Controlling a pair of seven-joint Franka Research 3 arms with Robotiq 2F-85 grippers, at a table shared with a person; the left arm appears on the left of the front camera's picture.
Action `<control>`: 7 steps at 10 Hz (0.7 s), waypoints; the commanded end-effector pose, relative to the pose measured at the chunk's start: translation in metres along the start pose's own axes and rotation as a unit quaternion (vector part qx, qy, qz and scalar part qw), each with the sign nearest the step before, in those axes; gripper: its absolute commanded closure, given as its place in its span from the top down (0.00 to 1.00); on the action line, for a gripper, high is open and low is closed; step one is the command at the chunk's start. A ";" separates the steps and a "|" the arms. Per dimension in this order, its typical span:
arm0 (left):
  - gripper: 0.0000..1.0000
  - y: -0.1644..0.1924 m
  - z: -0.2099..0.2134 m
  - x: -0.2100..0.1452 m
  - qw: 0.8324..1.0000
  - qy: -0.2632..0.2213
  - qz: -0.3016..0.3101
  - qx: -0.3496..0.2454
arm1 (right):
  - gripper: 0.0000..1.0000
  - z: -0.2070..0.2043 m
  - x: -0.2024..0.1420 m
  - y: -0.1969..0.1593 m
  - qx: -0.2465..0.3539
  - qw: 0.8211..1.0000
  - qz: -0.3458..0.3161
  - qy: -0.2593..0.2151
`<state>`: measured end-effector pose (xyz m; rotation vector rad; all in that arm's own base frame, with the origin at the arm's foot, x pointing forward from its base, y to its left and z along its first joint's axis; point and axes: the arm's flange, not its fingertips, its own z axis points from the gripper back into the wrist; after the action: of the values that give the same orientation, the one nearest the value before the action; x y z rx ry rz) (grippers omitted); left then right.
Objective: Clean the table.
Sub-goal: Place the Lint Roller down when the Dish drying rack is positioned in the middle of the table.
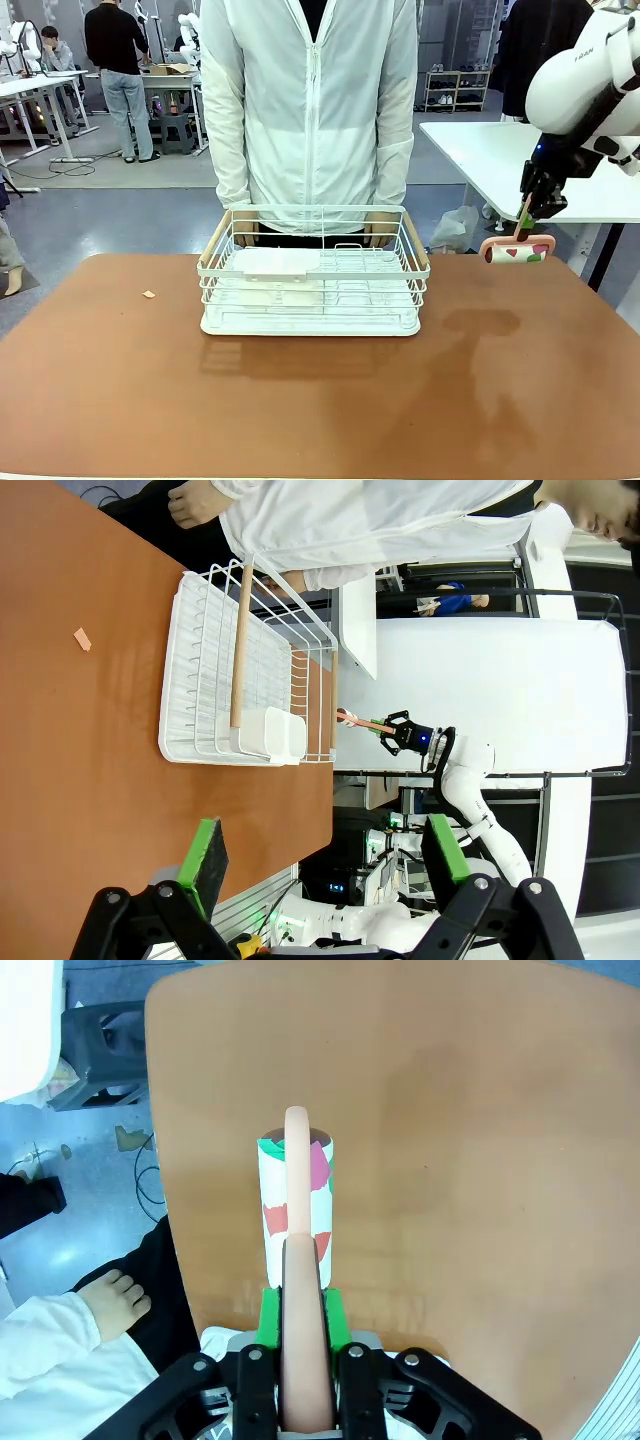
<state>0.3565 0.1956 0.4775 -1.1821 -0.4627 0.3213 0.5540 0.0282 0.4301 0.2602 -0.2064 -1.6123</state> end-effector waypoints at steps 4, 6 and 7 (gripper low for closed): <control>1.00 -0.001 0.003 0.000 1.000 0.000 -0.004 -0.013 | 0.21 -0.047 -0.008 -0.023 0.036 0.999 -0.002 0.014; 1.00 -0.001 0.003 0.000 1.000 0.000 -0.004 -0.013 | 0.21 -0.064 -0.007 -0.027 0.033 0.999 -0.002 0.028; 1.00 -0.001 0.003 0.000 1.000 0.000 -0.004 -0.013 | 0.21 -0.073 -0.007 -0.031 0.024 0.999 -0.001 0.033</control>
<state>0.3565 0.1956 0.4774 -1.1822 -0.4627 0.3213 0.5498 0.0371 0.3587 0.3020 -0.1920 -1.6039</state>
